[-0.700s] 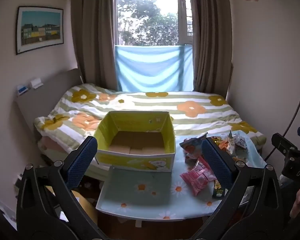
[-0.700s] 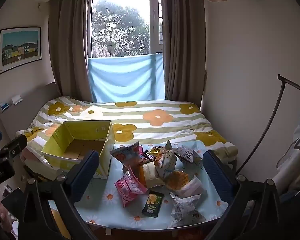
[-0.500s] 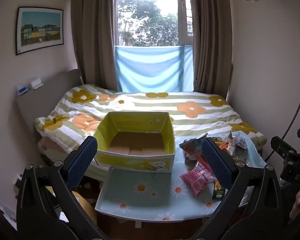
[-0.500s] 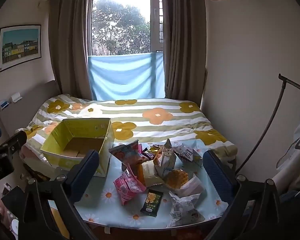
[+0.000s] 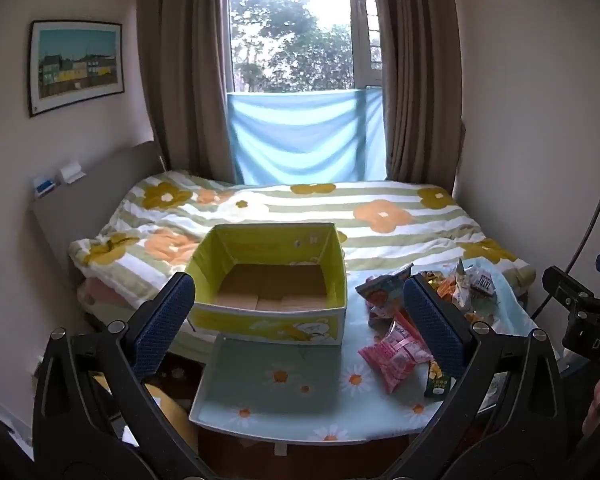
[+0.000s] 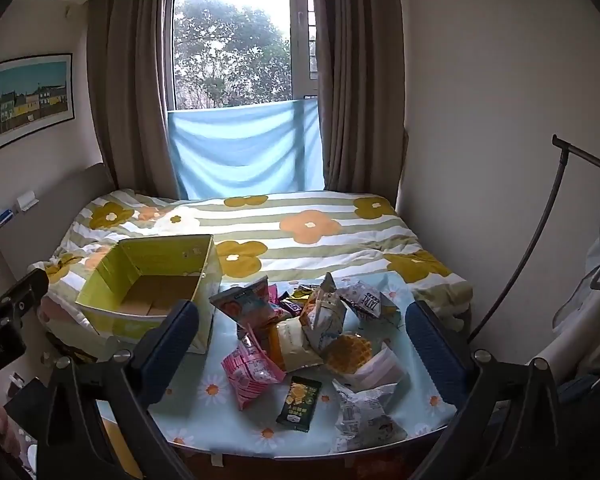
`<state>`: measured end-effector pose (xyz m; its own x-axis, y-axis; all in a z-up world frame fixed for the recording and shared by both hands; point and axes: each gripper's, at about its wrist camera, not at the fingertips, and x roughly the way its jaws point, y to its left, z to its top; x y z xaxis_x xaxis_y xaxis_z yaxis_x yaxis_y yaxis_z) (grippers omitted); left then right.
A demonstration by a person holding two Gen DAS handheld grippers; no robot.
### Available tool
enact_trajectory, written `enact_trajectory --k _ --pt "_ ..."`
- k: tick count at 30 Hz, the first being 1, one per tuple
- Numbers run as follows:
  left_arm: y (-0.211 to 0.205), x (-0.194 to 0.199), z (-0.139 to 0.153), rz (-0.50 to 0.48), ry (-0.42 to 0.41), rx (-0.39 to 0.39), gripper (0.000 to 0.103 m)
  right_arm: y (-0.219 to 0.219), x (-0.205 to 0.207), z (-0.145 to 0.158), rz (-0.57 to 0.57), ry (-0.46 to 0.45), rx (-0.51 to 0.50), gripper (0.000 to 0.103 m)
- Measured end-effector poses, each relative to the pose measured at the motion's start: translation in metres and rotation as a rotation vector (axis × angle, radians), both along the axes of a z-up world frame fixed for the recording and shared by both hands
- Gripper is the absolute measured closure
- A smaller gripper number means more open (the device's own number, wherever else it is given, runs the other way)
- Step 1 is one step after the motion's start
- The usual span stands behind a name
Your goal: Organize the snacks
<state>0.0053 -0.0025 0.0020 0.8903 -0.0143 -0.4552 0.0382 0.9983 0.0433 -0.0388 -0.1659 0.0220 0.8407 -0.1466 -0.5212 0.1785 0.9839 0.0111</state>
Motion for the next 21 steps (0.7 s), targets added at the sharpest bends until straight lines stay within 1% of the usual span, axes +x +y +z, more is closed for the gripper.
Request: enact_trajectory --k 4,21 --pt "0.0022 0.0010 0.0027 -0.002 0.004 -0.010 0.000 -0.0007 0.0014 -0.0005 0.003 0.001 0.006 0.000" --pt "0.0003 0.0021 0.0009 -0.013 0.017 -0.003 0.000 -0.0028 0.0028 -0.0002 0.003 0.006 0.005 0.000"
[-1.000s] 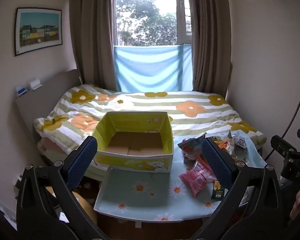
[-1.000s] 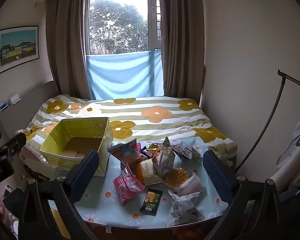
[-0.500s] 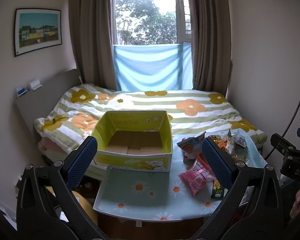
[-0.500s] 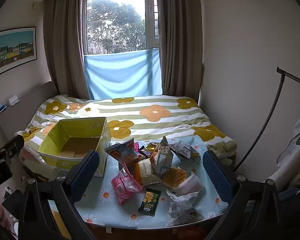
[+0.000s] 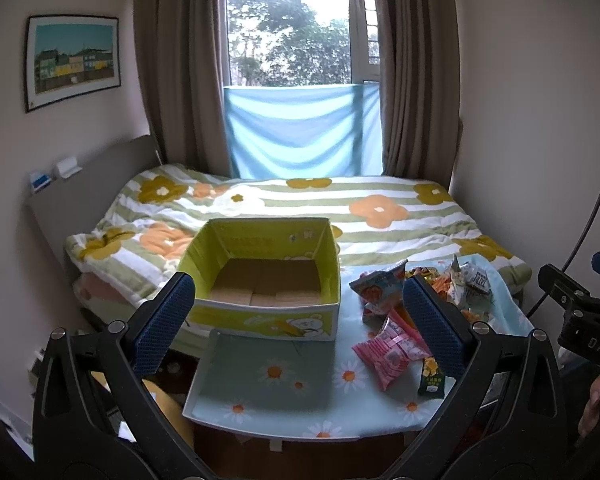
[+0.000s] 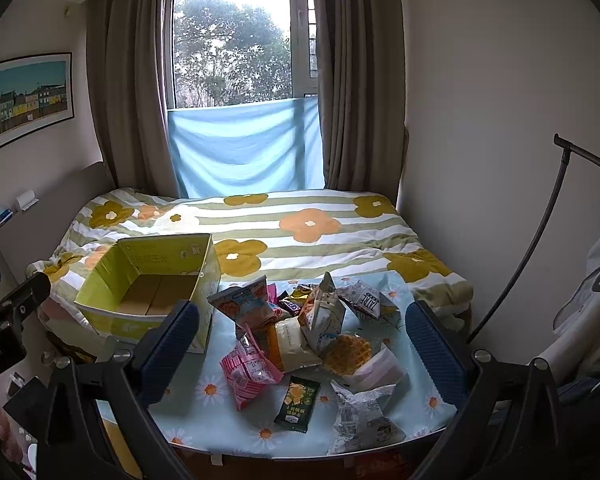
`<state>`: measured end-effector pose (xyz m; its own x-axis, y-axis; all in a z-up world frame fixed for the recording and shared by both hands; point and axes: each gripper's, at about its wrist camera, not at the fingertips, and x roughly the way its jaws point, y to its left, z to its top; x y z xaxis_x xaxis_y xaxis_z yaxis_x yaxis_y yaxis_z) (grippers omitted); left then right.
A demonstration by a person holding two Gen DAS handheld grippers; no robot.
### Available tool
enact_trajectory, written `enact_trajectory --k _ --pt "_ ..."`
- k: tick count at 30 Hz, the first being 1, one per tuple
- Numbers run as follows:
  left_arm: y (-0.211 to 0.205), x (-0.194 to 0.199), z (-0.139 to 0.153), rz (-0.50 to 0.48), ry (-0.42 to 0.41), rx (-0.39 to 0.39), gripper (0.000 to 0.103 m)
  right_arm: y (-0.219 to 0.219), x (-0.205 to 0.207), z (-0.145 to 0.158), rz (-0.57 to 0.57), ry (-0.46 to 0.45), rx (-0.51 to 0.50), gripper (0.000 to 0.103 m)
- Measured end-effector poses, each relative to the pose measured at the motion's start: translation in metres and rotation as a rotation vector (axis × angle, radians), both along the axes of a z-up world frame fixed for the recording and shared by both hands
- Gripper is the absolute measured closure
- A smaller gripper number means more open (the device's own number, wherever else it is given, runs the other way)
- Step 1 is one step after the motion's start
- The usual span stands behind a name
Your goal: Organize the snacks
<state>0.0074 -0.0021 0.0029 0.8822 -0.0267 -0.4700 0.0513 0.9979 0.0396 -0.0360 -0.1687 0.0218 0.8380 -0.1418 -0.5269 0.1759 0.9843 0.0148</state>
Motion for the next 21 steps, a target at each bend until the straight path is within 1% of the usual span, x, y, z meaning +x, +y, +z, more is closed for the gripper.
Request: enact_trajectory --k 6,21 --pt "-0.007 0.000 -0.004 -0.005 0.004 0.006 0.000 0.000 0.000 0.000 0.001 0.001 0.001 0.000" --pt "-0.011 0.001 -0.005 -0.007 0.009 0.003 0.000 0.001 0.000 0.000 0.000 0.004 0.004 0.000"
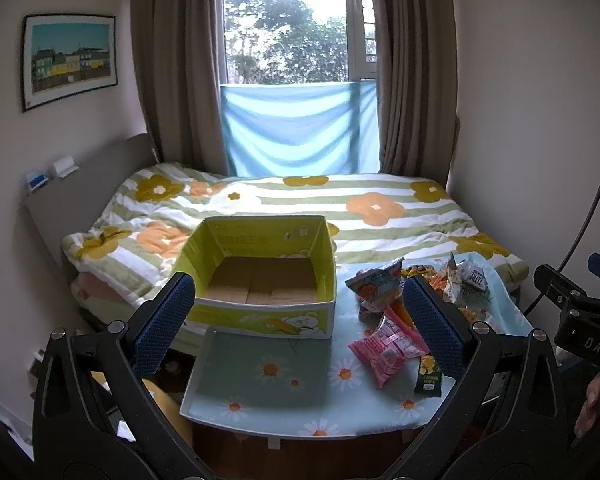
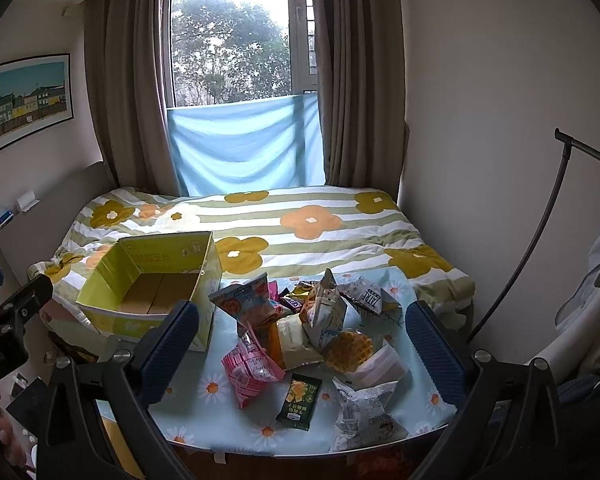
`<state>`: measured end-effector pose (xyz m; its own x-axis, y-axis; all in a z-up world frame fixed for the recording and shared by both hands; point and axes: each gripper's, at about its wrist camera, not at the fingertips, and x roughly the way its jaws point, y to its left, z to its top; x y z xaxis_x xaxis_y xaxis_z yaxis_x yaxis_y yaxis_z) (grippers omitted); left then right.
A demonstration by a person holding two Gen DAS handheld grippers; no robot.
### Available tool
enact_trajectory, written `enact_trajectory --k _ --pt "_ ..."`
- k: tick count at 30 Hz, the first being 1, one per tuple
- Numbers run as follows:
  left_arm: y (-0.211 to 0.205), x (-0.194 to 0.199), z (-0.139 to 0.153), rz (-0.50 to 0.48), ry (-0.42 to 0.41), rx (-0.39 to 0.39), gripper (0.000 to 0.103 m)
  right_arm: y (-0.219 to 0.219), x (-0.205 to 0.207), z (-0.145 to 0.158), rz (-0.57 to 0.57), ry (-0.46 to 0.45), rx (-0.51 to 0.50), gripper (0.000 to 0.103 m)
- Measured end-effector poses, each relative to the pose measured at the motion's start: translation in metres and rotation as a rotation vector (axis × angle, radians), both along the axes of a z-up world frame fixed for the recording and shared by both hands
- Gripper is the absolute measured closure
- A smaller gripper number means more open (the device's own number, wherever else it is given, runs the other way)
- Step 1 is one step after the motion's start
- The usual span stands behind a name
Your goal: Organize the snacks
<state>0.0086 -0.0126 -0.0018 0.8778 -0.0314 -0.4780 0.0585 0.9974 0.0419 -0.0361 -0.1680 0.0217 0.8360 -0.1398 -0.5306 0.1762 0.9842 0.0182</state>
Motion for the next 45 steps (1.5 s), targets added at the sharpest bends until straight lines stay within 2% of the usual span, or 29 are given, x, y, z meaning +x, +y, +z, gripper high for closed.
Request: enact_trajectory --k 12,17,37,45 --pt "-0.004 -0.001 -0.002 0.000 -0.011 0.012 0.000 0.001 -0.001 -0.002 -0.002 0.000 0.002 0.000" --pt "0.000 0.001 -0.001 -0.014 0.001 -0.015 0.000 -0.001 0.000 -0.001 -0.001 0.002 0.006 0.000" --pt "0.003 0.005 -0.001 -0.014 0.003 -0.014 0.000 0.002 0.001 0.000 -0.005 0.009 0.003 0.000" --pt "-0.004 0.028 -0.017 -0.097 0.059 0.034 0.000 -0.008 0.006 -0.011 -0.050 0.038 0.065 0.000"
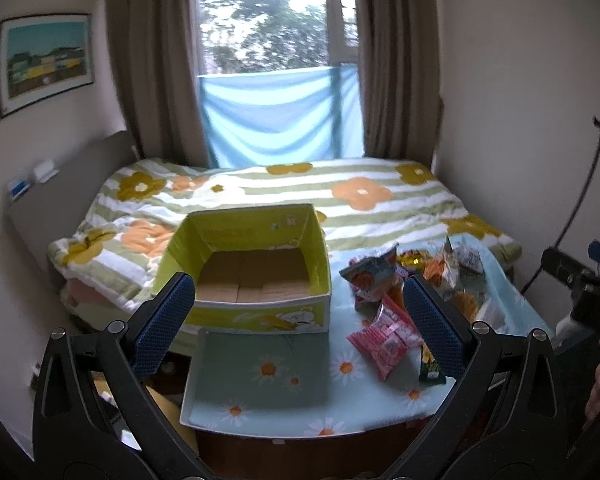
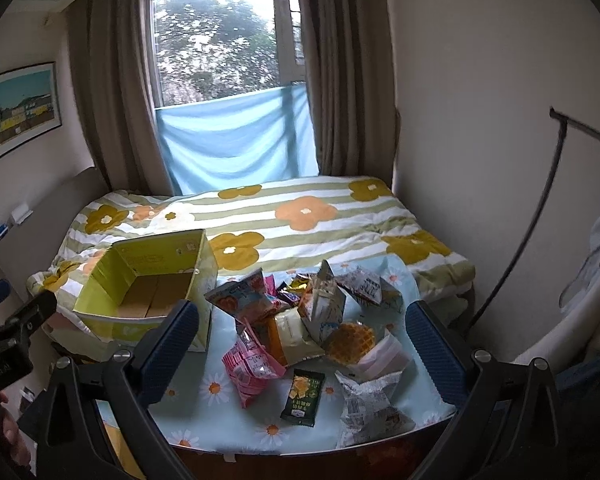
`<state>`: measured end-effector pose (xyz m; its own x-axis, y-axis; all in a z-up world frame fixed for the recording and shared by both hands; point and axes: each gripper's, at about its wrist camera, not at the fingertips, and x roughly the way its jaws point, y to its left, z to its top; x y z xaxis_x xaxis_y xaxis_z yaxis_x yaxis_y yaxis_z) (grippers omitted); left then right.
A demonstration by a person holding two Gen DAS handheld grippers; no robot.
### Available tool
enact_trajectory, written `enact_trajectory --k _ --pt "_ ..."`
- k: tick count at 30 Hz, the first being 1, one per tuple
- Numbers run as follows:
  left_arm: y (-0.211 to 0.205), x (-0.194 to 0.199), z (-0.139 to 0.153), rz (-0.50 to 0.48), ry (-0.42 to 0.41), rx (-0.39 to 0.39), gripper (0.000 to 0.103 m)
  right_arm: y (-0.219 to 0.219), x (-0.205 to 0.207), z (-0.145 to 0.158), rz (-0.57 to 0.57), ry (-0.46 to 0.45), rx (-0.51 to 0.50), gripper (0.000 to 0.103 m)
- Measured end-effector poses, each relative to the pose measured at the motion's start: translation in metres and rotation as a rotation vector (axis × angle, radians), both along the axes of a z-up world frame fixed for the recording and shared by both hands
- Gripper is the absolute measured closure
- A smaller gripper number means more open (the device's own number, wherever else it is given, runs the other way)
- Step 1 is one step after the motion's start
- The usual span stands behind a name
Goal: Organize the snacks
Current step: 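Grasp the pink wafer bag with left tool while right tool grasps the grey printed bag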
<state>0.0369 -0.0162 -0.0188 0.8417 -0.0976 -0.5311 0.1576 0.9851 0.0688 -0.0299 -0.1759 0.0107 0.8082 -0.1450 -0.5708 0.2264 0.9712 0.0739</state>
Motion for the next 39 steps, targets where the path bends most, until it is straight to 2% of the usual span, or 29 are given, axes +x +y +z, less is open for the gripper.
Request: enact_trajectory --k 7,15,26,30,33,39 --pt "-0.018 0.027 -0.052 -0.205 0.115 0.018 0.000 -0.019 0.006 -0.033 -0.058 0.082 0.055 0.000" --pt "-0.060 0.057 -0.126 -0.372 0.260 0.117 0.000 -0.057 0.023 -0.085 -0.089 0.202 0.107 0.000" --pt "-0.113 0.102 -0.201 -0.472 0.418 0.262 0.000 -0.097 0.051 -0.186 -0.068 0.453 0.142 0.000" --pt "-0.131 0.115 -0.223 -0.508 0.441 0.335 0.000 -0.106 0.057 -0.218 -0.047 0.536 0.160 0.000" --pt "-0.142 0.124 -0.236 -0.514 0.437 0.386 0.000 -0.110 0.061 -0.236 -0.026 0.588 0.169 0.000" --pt "-0.154 0.140 -0.254 -0.544 0.470 0.408 0.000 -0.117 0.071 -0.254 -0.003 0.622 0.174 0.004"
